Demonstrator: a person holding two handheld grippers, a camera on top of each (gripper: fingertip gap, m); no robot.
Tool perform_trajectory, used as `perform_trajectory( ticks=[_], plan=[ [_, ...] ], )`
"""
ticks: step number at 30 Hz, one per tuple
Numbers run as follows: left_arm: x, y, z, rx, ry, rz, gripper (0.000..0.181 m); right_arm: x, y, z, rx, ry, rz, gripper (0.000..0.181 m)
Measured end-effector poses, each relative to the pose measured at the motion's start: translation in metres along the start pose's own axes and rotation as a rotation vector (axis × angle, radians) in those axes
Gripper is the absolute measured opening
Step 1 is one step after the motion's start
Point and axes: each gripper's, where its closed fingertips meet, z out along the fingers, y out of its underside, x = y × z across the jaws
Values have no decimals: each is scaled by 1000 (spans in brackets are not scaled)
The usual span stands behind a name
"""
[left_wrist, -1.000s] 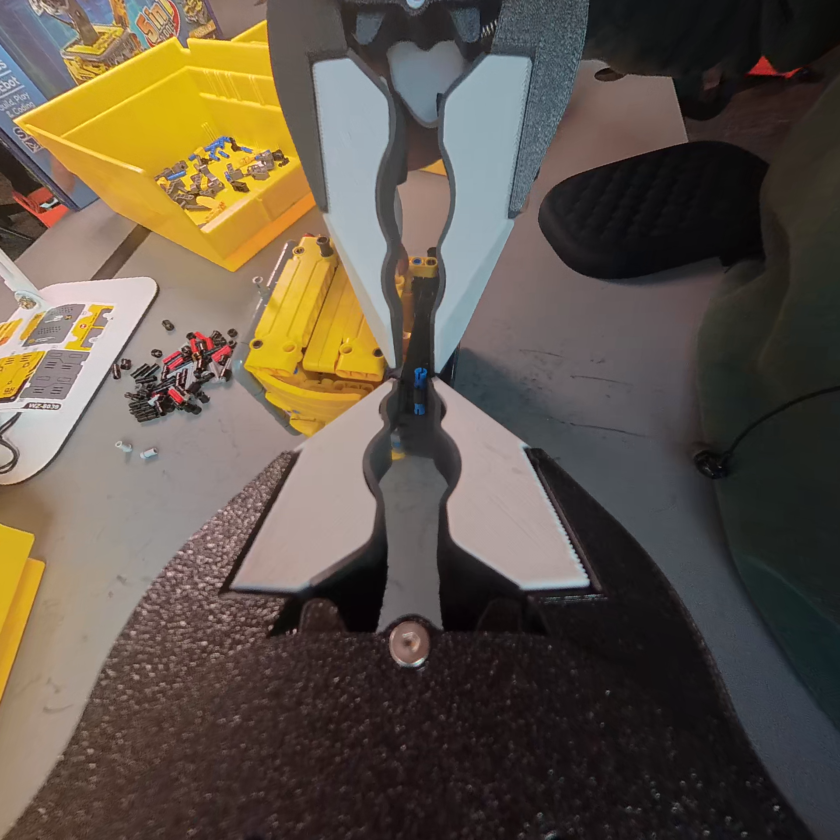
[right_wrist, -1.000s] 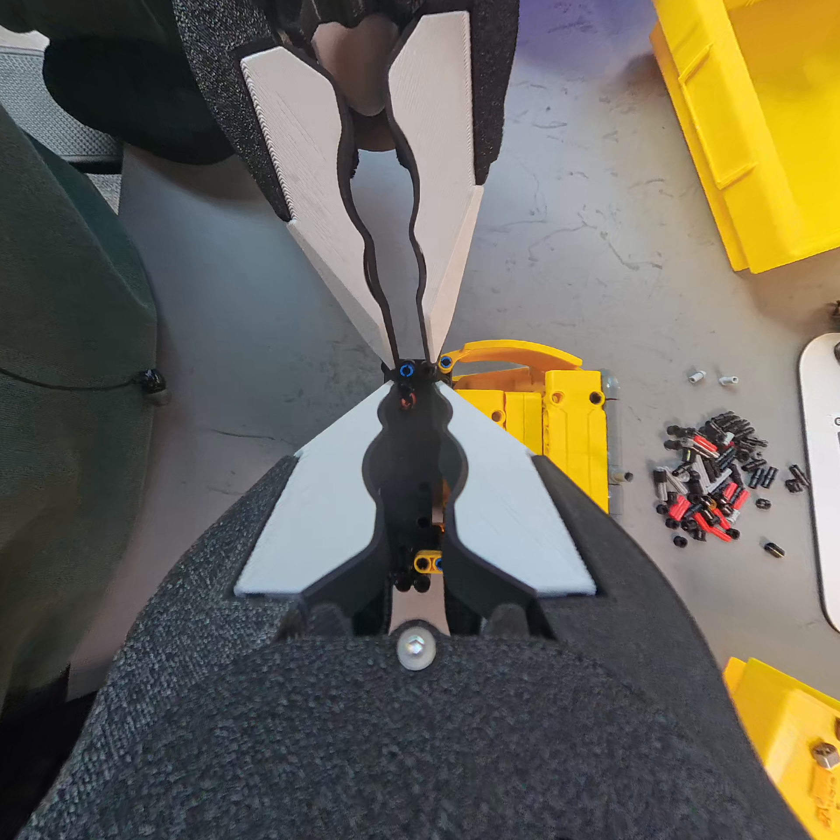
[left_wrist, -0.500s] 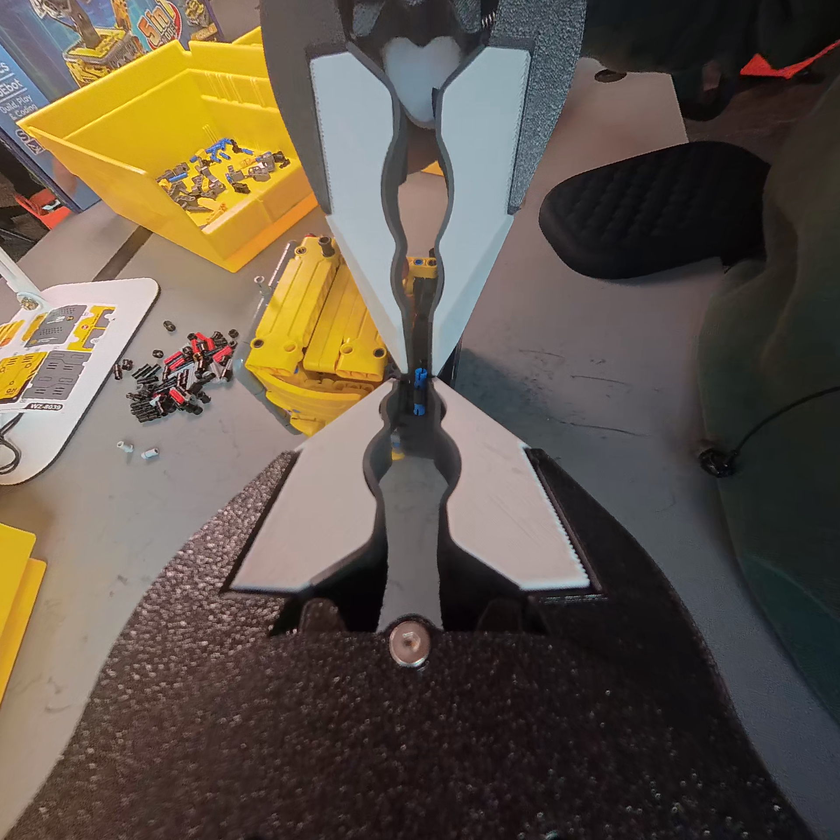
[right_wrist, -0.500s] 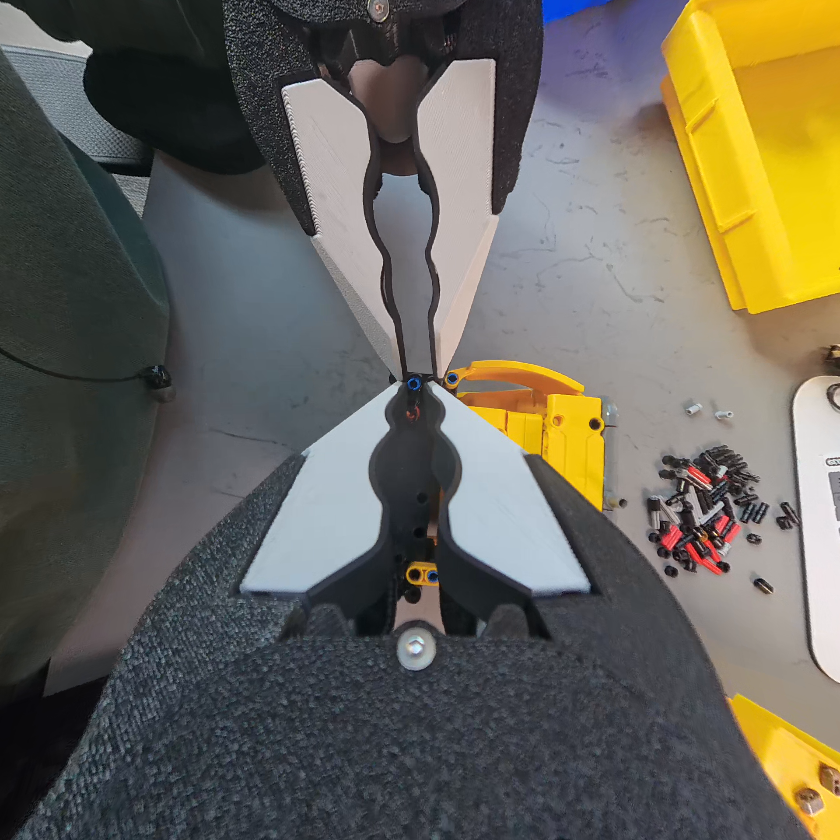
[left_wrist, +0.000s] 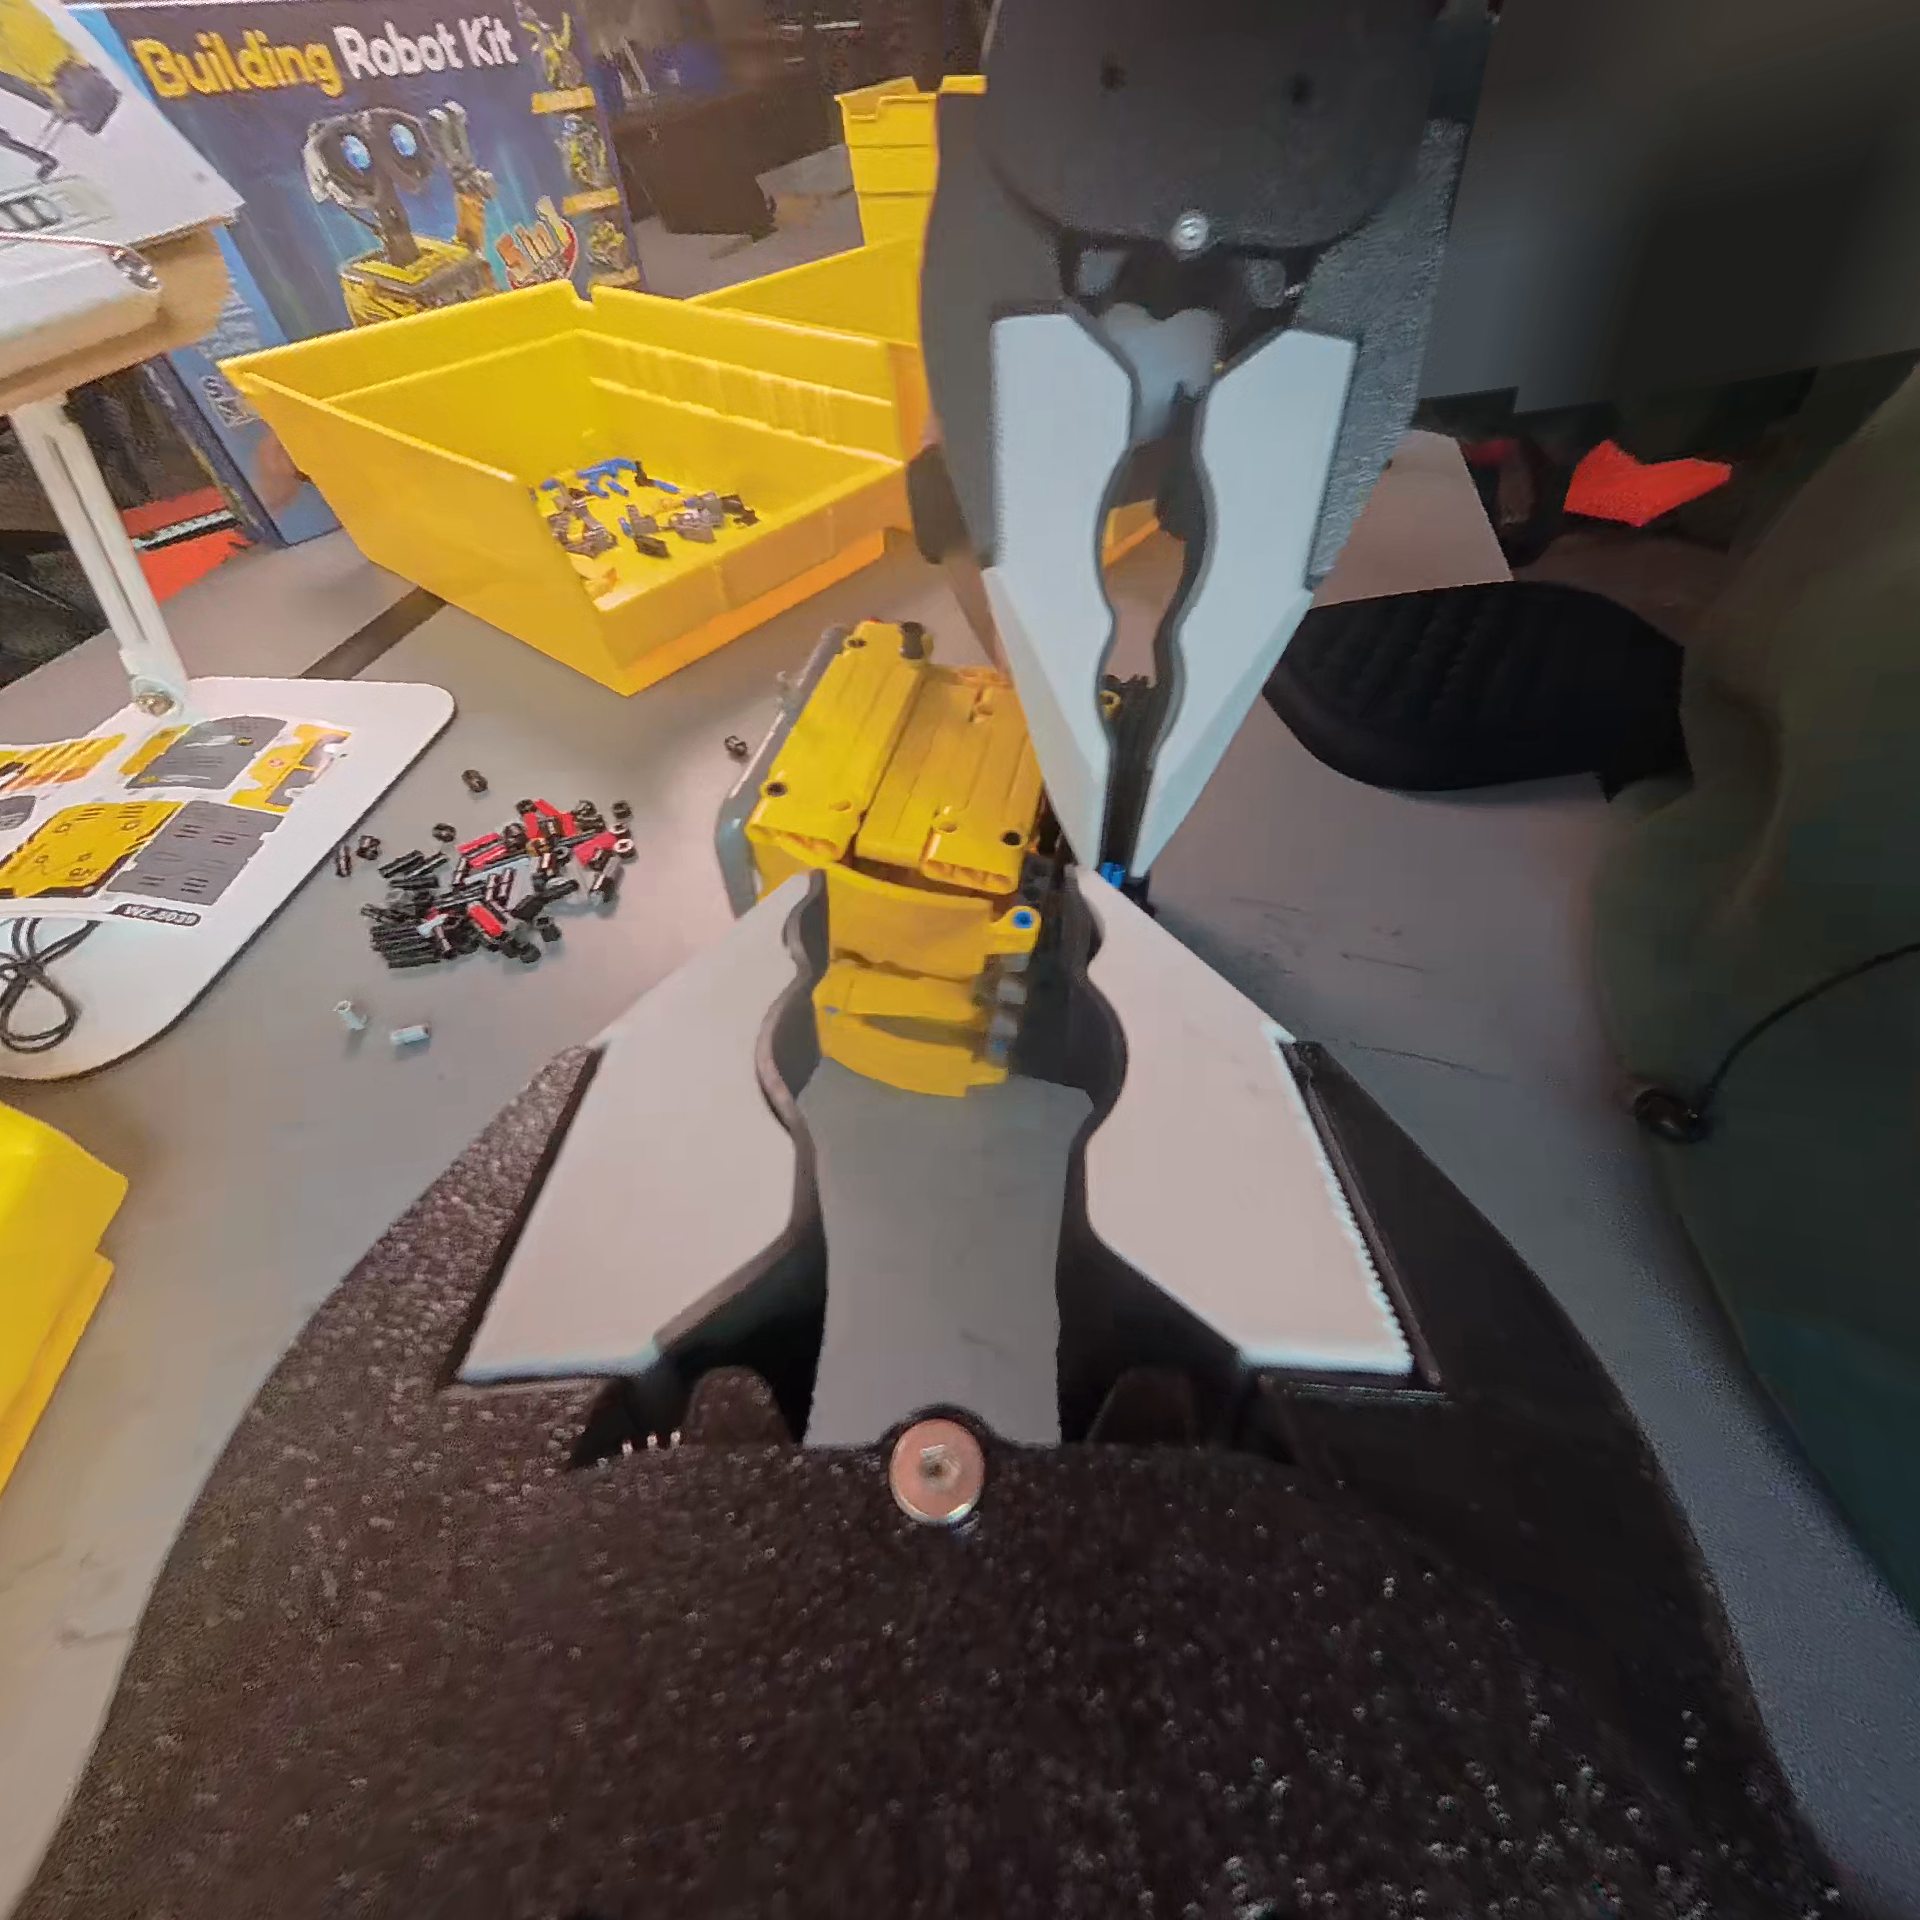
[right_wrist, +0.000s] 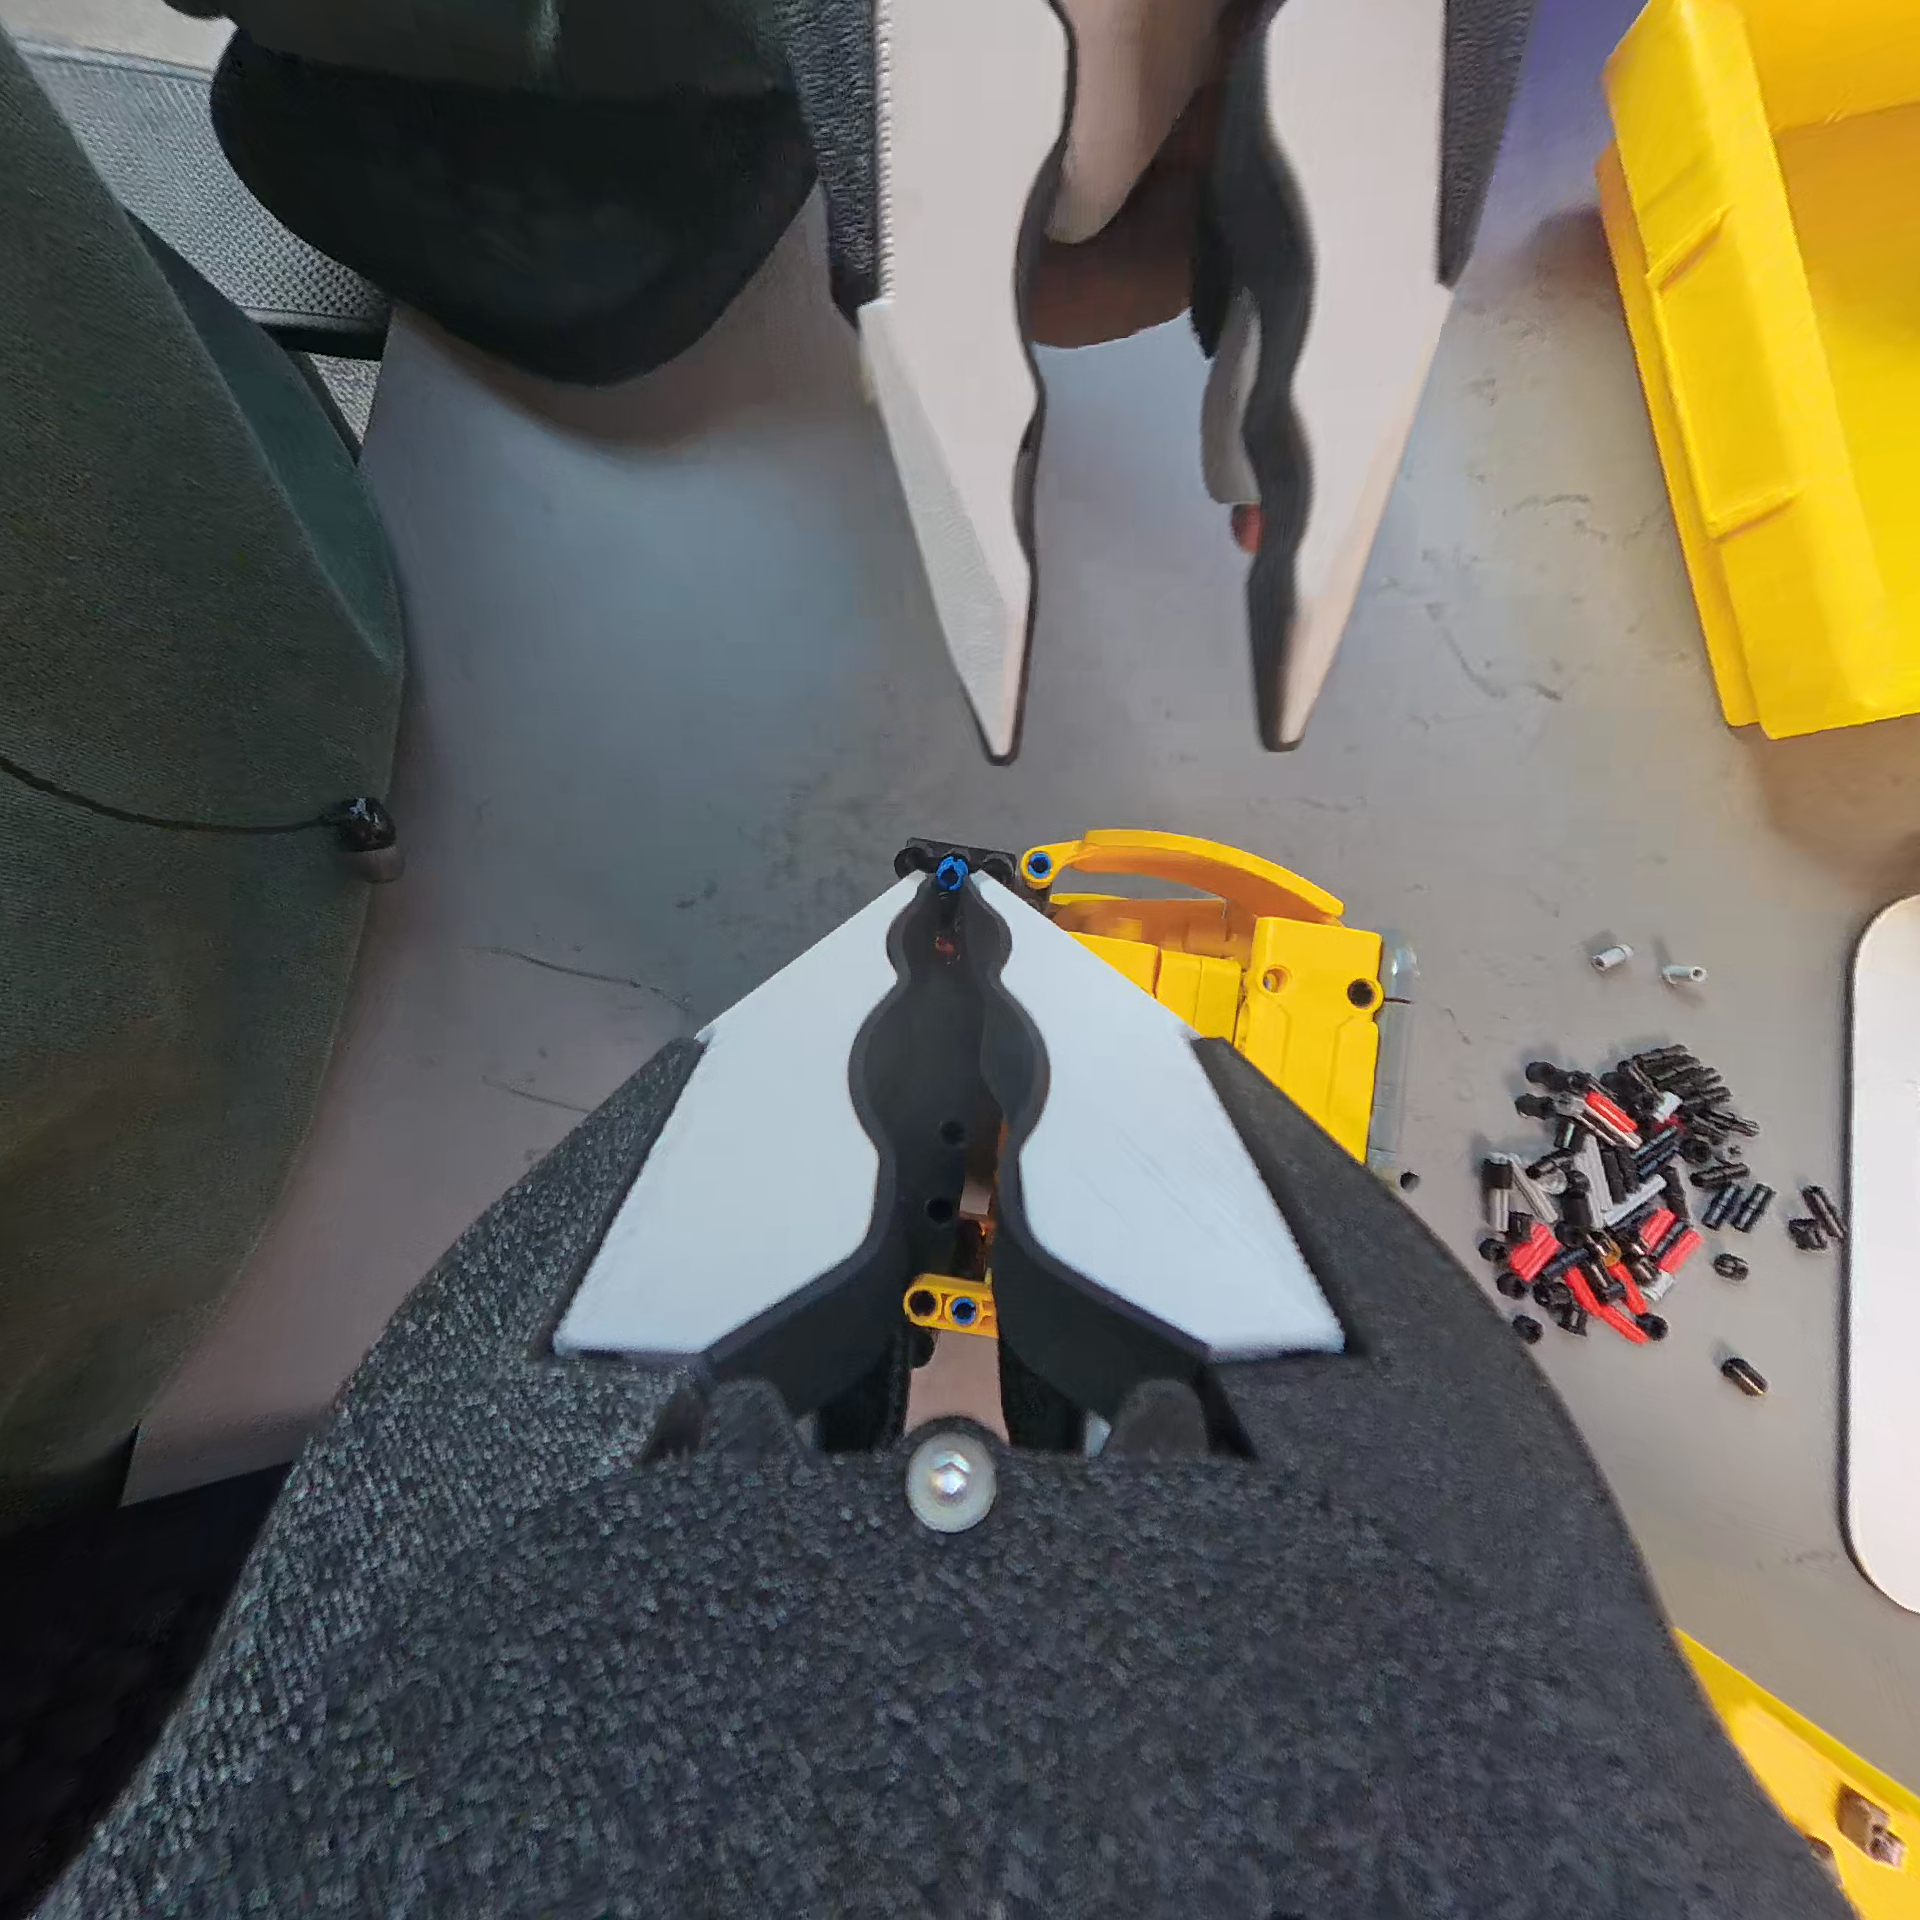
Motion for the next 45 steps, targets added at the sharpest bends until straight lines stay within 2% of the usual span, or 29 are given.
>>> perform_trajectory(
  ticks=[2, 4, 9, 15, 21, 27, 33, 36, 38, 40, 42, 45],
  plan=[
    [-15, 10, 2, -14, 2, -16, 61, 0, 0, 0, -13, -3, -5, 3],
    [-20, 24, 11, -53, 71, -68, 76, 0, 0, 0, -29, -7, -12, 3],
    [-13, 31, 29, -43, 281, -148, 80, 0, -1, 0, -70, -11, -30, 3],
    [-4, 27, 37, -47, 353, -223, 65, 0, 5, -4, -103, -2, -11, 3],
    [3, 27, 38, -62, 275, -272, 62, -4, 10, -9, -144, -7, -20, 3],
    [14, 29, 36, -101, 136, -301, 61, -15, 14, -12, -182, -24, -30, 3],
    [28, 38, 27, -122, 150, -197, 57, -22, 13, -11, -213, -6, -47, 3],
    [27, 26, 23, -87, 117, -152, 44, -22, 13, -11, -223, 4, -41, 3],
    [29, 20, 19, -67, 103, -92, 28, -22, 13, -11, -225, 10, -39, 3],
    [42, 13, 18, -45, 147, -37, 14, -22, 13, -11, -234, 19, -47, 3],
    [55, 14, 22, -57, 166, 24, 9, -21, 13, -11, -245, 26, -59, 3],
    [57, 21, 30, -100, 112, 96, 9, -21, 13, -10, -245, 29, -58, 4]
  ],
)
